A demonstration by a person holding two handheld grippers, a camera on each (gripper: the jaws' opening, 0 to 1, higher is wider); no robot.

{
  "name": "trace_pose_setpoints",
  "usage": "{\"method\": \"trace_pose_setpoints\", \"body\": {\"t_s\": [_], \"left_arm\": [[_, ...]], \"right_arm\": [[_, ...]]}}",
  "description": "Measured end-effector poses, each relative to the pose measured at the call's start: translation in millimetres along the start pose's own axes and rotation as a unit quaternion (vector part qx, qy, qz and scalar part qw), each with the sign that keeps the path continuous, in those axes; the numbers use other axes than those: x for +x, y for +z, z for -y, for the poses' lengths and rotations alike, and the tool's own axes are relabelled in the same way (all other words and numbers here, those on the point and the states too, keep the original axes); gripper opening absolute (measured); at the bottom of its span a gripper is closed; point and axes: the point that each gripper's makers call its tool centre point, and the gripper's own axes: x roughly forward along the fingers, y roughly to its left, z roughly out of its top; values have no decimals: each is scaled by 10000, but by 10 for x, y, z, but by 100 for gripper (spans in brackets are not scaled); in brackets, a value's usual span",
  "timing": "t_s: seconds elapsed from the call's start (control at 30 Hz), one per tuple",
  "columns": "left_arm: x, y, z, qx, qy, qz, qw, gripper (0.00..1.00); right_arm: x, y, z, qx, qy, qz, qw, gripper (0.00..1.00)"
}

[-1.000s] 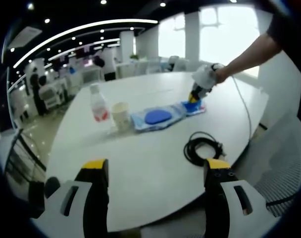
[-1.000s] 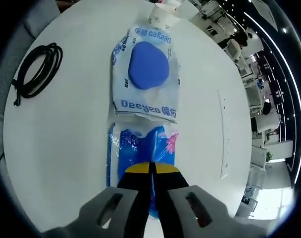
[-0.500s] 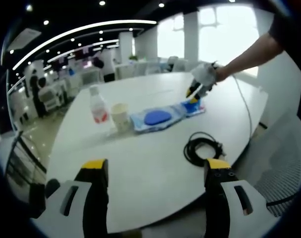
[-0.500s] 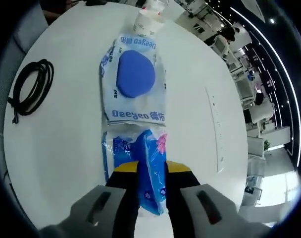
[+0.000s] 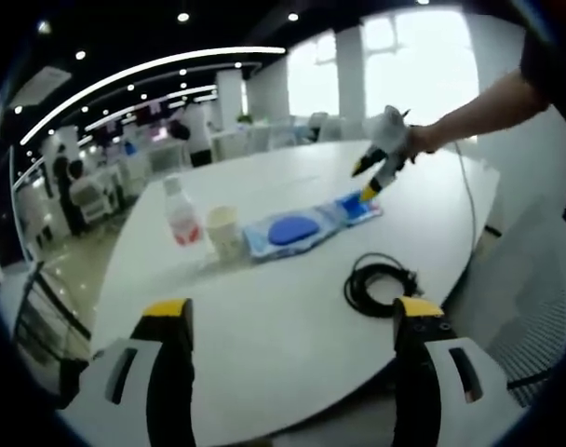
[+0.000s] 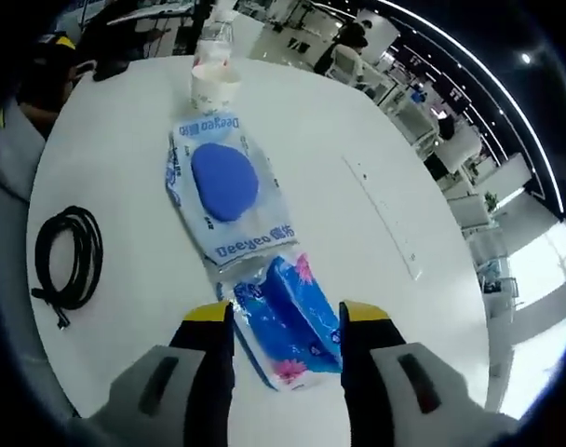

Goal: Arrange the tabletop items into an orderly group along one side of the table until the central work area is clear of visible clutter.

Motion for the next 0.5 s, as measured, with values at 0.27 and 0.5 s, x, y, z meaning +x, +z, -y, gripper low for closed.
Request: {"method": "trace_pose_setpoints", "body": {"t_s": [0.27, 0.5], "left_arm": [[-1, 28, 5, 102, -3, 57, 9999, 94], [3, 32, -10, 205, 33, 67, 9998, 100]], "right_arm": [[-199, 0, -187, 1154, -164, 234, 9929, 59], [-369, 77, -392, 1739, -187, 504, 9833, 70]]}}
